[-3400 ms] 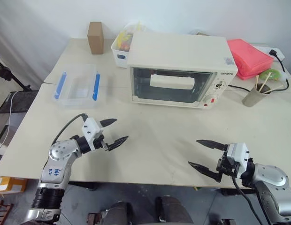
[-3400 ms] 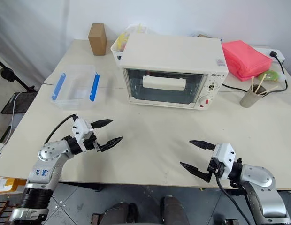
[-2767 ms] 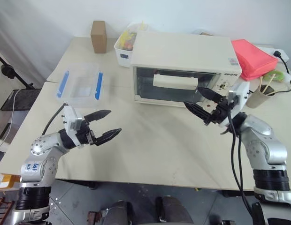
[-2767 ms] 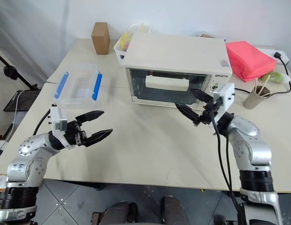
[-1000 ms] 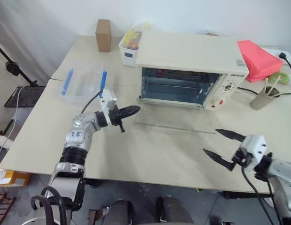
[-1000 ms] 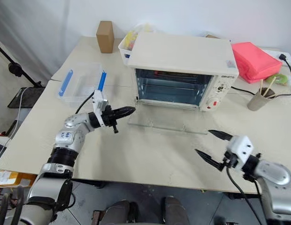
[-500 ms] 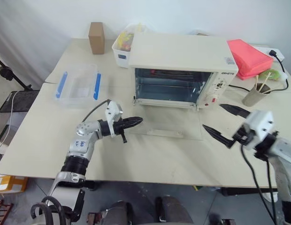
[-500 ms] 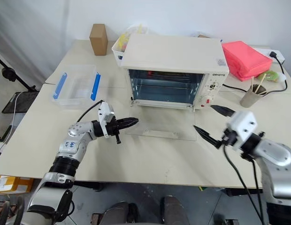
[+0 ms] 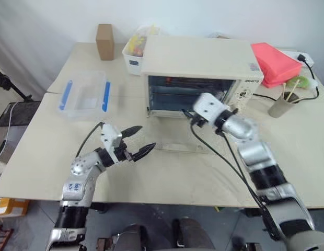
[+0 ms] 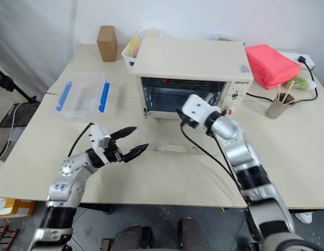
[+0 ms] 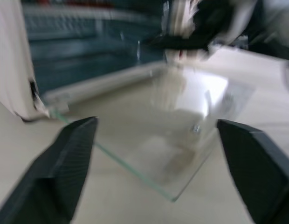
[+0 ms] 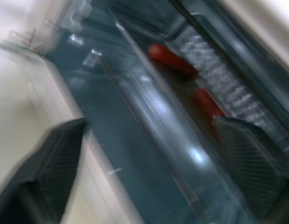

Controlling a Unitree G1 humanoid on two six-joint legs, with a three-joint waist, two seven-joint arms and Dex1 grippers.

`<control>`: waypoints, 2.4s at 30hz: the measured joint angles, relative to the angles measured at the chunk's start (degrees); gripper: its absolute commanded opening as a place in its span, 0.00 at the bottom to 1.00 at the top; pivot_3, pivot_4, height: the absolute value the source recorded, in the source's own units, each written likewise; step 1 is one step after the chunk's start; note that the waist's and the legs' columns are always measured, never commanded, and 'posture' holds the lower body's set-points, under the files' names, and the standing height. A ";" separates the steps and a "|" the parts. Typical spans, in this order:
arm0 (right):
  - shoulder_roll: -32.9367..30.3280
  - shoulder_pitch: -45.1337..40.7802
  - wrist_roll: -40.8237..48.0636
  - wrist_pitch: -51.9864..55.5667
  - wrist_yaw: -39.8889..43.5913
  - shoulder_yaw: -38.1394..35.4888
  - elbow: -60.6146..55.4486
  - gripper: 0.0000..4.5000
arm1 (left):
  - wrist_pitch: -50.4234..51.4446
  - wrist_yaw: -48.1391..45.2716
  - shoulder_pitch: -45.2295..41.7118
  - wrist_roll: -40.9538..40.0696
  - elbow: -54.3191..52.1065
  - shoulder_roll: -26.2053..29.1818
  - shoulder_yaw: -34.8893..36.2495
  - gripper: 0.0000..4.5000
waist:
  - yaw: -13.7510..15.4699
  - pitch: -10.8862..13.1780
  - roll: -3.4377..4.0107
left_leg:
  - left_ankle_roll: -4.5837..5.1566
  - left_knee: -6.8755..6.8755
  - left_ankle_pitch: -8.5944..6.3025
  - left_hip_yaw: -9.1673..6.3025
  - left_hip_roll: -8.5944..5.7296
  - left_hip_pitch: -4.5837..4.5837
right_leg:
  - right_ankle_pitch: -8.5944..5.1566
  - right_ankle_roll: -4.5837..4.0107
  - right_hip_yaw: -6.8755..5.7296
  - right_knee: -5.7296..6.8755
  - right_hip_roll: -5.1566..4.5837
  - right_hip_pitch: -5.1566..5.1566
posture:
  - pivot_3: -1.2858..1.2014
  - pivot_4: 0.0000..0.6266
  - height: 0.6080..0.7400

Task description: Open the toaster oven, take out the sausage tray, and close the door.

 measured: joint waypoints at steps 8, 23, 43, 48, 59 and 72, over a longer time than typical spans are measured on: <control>2.56 -11.53 -12.00 -6.53 -11.69 5.26 19.34 0.96 | 1.94 4.23 4.94 -1.05 -7.20 0.25 0.85 1.00 | -0.33 0.00 0.01 | 0.03 0.10 0.01 0.00 -0.01 -0.33 | 0.00 0.00 -0.04 0.03 -0.04 -0.27 | 0.52 0.24 1.00; 3.71 -17.24 -19.93 -8.50 -17.97 8.73 28.77 0.02 | -1.03 4.11 -11.51 0.55 4.96 -1.08 -2.52 1.00 | -0.49 -0.04 -0.07 | -0.02 0.17 0.14 0.11 -0.02 -0.61 | 0.00 0.00 0.01 0.55 -0.03 -0.70 | 0.52 0.24 1.00; -3.02 -3.39 -22.03 -4.08 -6.25 7.86 -0.41 0.02 | -7.76 -1.11 -32.14 0.74 32.11 -1.97 -0.64 1.00 | -0.88 -0.03 -0.07 | -0.04 0.10 0.17 0.07 0.00 -0.80 | 0.00 0.00 -0.12 0.79 -0.03 -0.97 | 0.52 0.24 1.00; -5.47 5.09 -21.80 -0.35 -0.88 5.88 -14.46 0.02 | -7.82 -1.53 -32.98 0.74 33.48 -2.82 -0.42 1.00 | -0.13 -0.03 -0.08 | -0.04 0.18 0.17 0.10 -0.02 -0.80 | 0.00 0.00 -0.08 0.78 -0.04 -0.96 | 0.52 0.24 1.00; -9.76 23.42 -23.16 1.94 6.53 3.78 -37.86 0.02 | -6.78 -3.76 -32.79 0.20 34.48 -1.99 1.37 1.00 | 0.05 -0.02 -0.09 | -0.13 0.23 0.24 0.16 -0.04 -0.70 | 0.00 0.00 -0.07 0.63 -0.01 -0.93 | 0.52 0.24 1.00; -13.26 29.27 -23.08 0.77 9.50 -0.18 -43.63 0.02 | 41.65 -1.92 -23.39 -20.23 19.97 8.76 8.64 1.00 | 0.08 0.01 -0.14 | -0.12 0.21 0.23 0.04 -0.04 -0.62 | -0.02 -0.04 -0.07 0.71 -0.05 -0.87 | 0.52 0.24 1.00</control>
